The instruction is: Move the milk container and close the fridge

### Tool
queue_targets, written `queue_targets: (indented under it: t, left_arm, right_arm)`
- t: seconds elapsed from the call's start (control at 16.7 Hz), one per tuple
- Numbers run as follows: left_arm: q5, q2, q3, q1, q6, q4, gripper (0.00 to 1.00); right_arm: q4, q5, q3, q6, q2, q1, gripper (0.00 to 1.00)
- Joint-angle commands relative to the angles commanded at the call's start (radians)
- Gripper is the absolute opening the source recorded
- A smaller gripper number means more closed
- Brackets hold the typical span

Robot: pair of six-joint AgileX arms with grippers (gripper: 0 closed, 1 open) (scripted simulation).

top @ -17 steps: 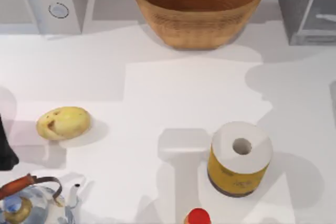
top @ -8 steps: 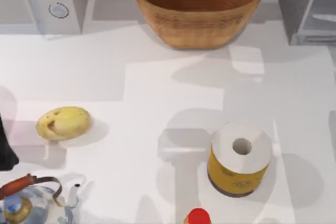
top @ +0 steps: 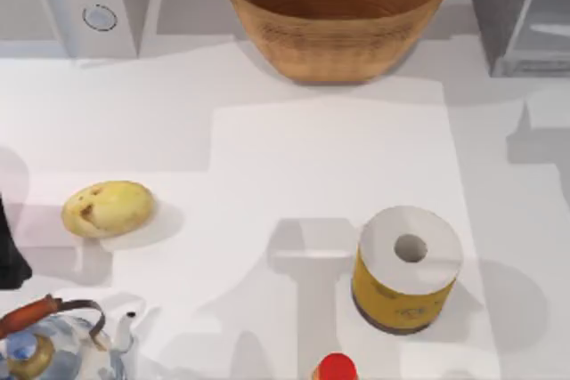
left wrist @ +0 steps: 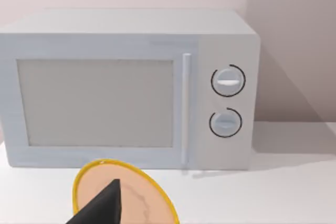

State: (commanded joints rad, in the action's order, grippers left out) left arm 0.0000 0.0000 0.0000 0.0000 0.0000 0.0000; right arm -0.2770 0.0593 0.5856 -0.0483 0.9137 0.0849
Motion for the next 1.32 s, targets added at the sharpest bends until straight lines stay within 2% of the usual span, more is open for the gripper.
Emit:
queue_targets:
  t: [0.36, 0.6, 0.84, 1.32]
  left_arm:
    - [0.000, 0.000, 0.000, 0.000, 0.000, 0.000, 1.00]
    - [0.000, 0.000, 0.000, 0.000, 0.000, 0.000, 1.00]
    - [0.000, 0.000, 0.000, 0.000, 0.000, 0.000, 1.00]
    - [0.000, 0.000, 0.000, 0.000, 0.000, 0.000, 1.00]
  right_arm:
    - [0.172, -0.036, -0.359, 0.018, -0.589, -0.052, 1.00]
    - [0.248, -0.053, -0.523, 0.038, -0.836, -0.075, 1.00]
    - [0.277, -0.059, -0.586, 0.048, -0.914, -0.085, 1.00]
    - [0.335, -0.056, -0.562, 0.045, -0.936, -0.085, 1.00]
